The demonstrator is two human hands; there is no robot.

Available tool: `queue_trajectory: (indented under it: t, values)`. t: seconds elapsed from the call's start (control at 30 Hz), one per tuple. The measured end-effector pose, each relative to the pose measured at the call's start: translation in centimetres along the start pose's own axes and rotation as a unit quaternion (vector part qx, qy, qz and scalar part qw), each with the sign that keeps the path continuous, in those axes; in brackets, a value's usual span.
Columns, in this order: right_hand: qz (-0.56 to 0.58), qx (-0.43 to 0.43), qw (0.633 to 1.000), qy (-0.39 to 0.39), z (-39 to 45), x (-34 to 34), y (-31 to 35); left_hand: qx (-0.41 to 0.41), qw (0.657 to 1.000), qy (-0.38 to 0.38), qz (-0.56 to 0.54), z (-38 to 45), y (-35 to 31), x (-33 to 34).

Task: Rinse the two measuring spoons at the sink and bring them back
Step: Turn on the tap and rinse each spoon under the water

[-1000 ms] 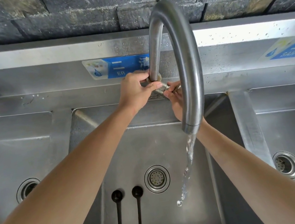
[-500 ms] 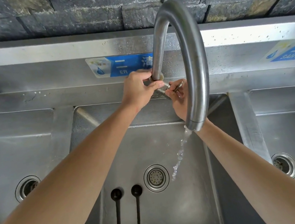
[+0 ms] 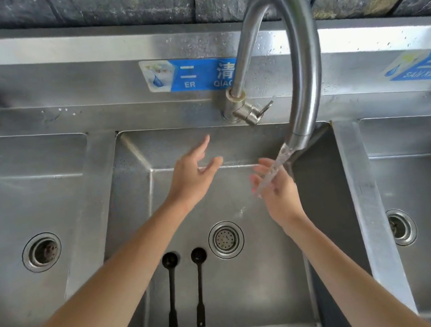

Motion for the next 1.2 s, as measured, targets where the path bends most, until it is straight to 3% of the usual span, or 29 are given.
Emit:
queue_trajectory:
  t: [0.23, 0.4, 0.73, 0.97, 1.2]
  values:
    - [-0.079, 0.095, 0.991, 0.058, -6.9, 6.9, -8.8, -0.179, 0.978, 0.097, 0.034, -10.5, 14.0, 1.8]
    - [-0.132, 0.17, 0.969, 0.118, -10.9, 13.2, -15.1, -0.284, 0.949, 0.115, 0.074, -15.6, 22.3, 3.9]
    - [-0.158, 0.26, 0.948, 0.089, -12.8, 19.2, -23.6, -0.322, 0.926, 0.121, 0.156, -18.1, 30.3, 7.5]
    - [-0.172, 0.245, 0.952, 0.067, -12.2, 19.6, -25.4, -0.343, 0.929, 0.083, 0.112, -18.3, 31.8, 7.5]
    - [-0.044, 0.254, 0.963, 0.073, -12.0, 17.6, -23.6, -0.337, 0.938, 0.082, -0.008, -18.9, 30.0, 7.0]
Point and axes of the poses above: each hand's wrist, its own z-axis towards the middle knuckle, its own x-axis out of the palm, y = z × x, the point moved 7 cm from there along z, towards the middle knuckle, and after that the axes turned 1 degree about -y, right-handed, at the moved point
